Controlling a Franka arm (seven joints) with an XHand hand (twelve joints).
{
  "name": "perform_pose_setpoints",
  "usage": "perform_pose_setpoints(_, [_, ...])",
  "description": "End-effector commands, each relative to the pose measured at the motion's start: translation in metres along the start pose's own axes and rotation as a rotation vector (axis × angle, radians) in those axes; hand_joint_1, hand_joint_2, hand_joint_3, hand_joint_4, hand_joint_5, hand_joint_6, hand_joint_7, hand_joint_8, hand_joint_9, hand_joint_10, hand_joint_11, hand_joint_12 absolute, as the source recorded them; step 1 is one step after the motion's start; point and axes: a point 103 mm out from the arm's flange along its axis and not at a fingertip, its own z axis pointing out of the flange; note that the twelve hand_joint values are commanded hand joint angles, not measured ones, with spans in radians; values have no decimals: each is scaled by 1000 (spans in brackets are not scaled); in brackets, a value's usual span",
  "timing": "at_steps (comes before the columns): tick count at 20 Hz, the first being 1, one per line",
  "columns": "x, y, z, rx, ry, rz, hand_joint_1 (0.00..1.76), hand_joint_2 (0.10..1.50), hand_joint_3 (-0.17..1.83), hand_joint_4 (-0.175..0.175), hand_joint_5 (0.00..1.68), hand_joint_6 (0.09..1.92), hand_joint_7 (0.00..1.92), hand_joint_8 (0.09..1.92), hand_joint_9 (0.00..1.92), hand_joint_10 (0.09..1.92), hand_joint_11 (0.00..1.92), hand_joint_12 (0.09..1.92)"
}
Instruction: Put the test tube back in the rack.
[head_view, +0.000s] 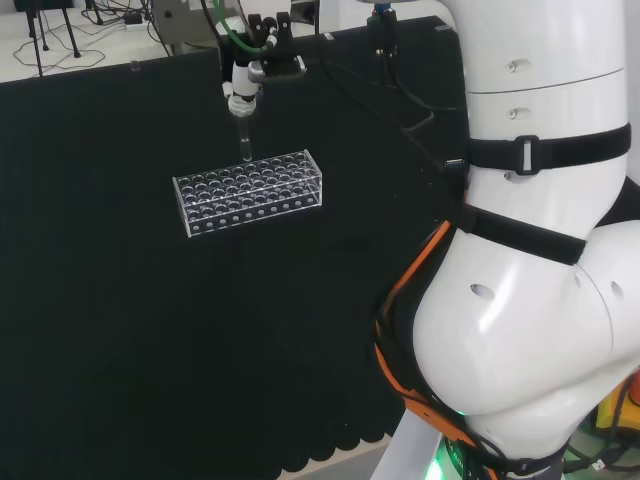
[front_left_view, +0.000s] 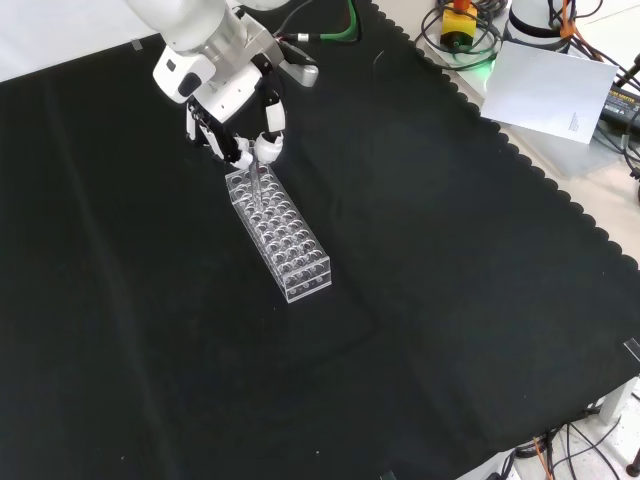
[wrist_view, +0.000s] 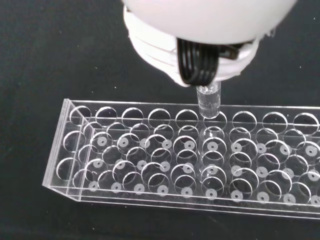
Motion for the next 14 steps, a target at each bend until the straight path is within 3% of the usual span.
perform_pose_setpoints(1, [-6, 1, 1, 13, -3, 12, 1439, 554, 737, -175, 1356, 507, 1428, 689, 1490, 87, 814, 1209])
perform_pose_setpoints(10, [-16, 6, 0, 39, 95, 53, 1439, 549, 746, -175, 1356, 509, 1425, 699, 1495, 87, 814, 1209])
perform_pose_setpoints(14, [-16, 7, 2, 44, 107, 56, 1439, 548, 748, -175, 1357, 510, 1424, 702, 1496, 87, 815, 1209])
